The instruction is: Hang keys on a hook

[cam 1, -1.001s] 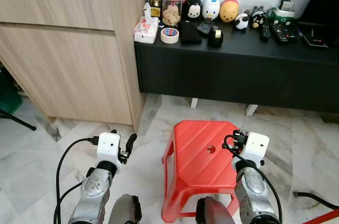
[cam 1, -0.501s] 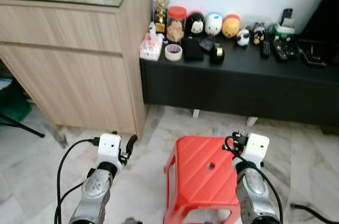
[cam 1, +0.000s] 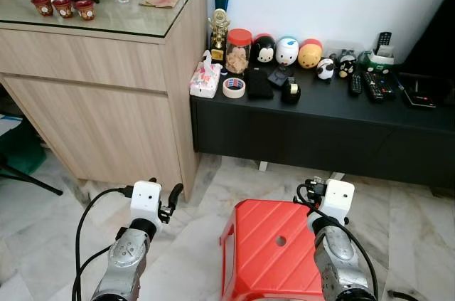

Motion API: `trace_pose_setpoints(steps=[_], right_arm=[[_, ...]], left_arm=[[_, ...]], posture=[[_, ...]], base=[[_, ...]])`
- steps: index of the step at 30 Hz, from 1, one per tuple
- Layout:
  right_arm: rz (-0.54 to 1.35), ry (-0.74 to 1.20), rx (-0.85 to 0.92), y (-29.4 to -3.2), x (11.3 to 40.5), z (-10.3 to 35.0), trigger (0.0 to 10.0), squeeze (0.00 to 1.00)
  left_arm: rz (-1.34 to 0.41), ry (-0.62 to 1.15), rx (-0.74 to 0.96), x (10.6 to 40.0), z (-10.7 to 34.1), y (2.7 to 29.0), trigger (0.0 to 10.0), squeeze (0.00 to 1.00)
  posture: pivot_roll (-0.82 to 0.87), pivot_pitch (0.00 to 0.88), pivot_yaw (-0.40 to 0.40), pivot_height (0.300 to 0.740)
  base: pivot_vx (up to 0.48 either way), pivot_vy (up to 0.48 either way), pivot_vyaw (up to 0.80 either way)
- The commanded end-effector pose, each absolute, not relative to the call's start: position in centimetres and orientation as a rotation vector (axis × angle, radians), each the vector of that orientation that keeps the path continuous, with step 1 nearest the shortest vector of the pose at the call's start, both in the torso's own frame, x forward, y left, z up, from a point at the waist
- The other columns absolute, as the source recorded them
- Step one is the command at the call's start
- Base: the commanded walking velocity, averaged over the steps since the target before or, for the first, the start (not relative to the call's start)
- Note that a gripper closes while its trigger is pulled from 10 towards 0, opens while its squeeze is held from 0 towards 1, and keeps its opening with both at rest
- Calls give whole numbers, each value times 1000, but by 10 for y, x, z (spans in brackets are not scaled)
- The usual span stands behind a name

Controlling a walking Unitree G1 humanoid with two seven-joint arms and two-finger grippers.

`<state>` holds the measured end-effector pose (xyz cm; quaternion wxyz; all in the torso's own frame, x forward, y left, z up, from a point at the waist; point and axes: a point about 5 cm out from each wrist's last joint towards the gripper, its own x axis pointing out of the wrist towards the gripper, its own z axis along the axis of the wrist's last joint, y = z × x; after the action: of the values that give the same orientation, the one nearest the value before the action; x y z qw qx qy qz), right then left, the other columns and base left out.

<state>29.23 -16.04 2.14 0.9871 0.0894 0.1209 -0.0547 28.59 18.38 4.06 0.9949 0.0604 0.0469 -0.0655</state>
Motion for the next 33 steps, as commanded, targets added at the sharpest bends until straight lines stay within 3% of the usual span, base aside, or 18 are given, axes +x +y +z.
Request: trace_pose_setpoints(steps=[1, 10, 33], right_arm=[[-133, 265, 170, -163, 291, 19, 10000, 0], [-138, 285, 176, -160, 291, 16, 10000, 0], [-160, 321, 175, -160, 290, 12, 10000, 0]], left_arm=[[-139, 96, 137, 286, 39, 183, 10000, 0], [-140, 79, 136, 291, 43, 182, 10000, 0], [-136, 62, 135, 294, 46, 182, 10000, 0]], posture=[[8, 0, -65, 740], [12, 0, -57, 740], [19, 0, -58, 740]], base=[[0, 0, 0], [-192, 0, 0], [0, 0, 0]])
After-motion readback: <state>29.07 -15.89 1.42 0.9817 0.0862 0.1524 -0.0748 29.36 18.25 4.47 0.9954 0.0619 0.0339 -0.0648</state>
